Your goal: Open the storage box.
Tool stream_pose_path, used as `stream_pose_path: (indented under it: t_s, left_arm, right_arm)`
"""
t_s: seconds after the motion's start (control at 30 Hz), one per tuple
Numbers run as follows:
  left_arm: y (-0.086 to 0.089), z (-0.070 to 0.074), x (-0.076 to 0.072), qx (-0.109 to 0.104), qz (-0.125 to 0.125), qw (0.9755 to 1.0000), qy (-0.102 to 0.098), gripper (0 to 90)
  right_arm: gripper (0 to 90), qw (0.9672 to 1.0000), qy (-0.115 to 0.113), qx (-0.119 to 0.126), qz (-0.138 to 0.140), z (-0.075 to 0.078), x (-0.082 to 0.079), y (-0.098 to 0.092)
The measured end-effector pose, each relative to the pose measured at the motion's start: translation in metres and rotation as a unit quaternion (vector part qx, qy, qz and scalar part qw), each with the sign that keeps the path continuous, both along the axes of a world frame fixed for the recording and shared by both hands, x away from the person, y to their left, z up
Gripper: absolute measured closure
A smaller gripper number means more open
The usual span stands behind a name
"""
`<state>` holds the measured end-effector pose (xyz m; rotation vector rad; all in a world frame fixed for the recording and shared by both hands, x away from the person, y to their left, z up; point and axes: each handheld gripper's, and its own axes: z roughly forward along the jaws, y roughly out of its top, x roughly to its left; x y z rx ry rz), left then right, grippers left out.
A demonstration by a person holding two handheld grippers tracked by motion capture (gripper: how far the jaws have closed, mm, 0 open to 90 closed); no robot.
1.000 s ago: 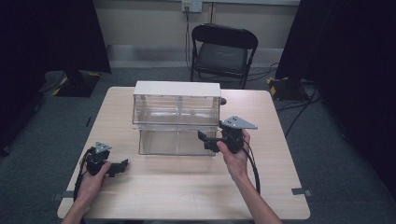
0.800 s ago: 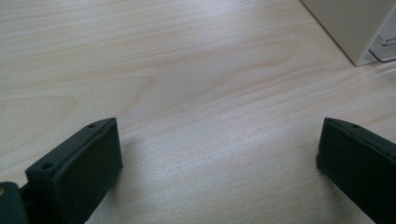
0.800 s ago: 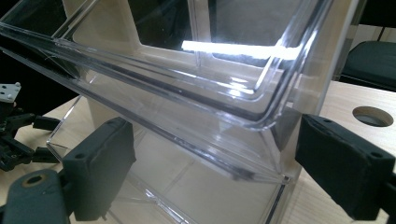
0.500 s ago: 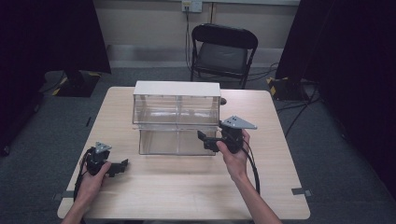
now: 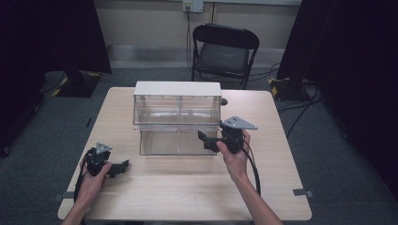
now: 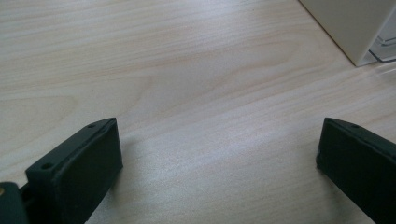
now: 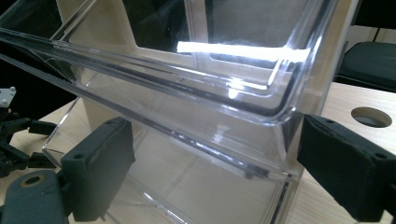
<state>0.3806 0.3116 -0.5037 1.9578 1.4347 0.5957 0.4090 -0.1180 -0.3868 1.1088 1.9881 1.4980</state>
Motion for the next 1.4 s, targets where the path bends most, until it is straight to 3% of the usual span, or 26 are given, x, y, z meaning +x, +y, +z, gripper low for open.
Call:
stream_pose_path:
  t_s: [1.4]
  left_arm:
    - [0.0000,0.0000,0.0000,0.000,0.000,1.0000,0.000,0.0]
  right_arm:
    - [10.9,1.0000,0.001,0.003,0.007,0.0012,0.0001,-0.0026]
